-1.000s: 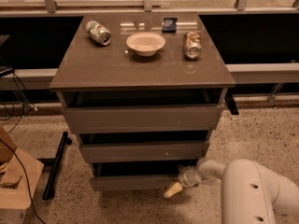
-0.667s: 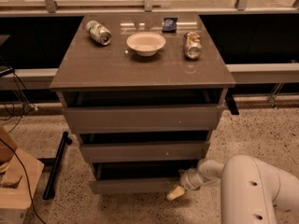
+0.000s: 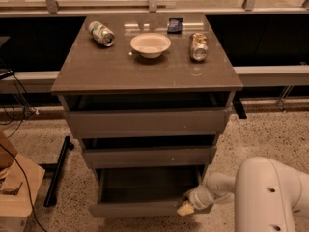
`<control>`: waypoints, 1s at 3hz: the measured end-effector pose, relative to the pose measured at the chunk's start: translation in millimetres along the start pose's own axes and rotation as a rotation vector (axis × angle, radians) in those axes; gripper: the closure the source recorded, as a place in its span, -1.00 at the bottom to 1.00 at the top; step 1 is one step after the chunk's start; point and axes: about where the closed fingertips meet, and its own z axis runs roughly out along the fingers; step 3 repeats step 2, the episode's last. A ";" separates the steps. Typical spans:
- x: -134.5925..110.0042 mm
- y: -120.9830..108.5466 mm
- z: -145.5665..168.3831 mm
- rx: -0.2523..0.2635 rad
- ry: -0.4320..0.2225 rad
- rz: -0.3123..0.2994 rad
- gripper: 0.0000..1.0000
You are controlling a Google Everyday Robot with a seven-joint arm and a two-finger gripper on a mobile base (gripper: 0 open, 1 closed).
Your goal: Open bottom drawer
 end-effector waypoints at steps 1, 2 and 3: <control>26.9 42.6 -2.7 -0.004 0.023 0.080 -0.68; 42.2 68.8 1.6 -0.019 0.042 0.134 -1.00; 42.2 68.8 1.6 -0.019 0.042 0.134 -1.00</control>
Offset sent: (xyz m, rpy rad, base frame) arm -0.1460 0.0101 -0.0185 -0.0282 0.2097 -0.1833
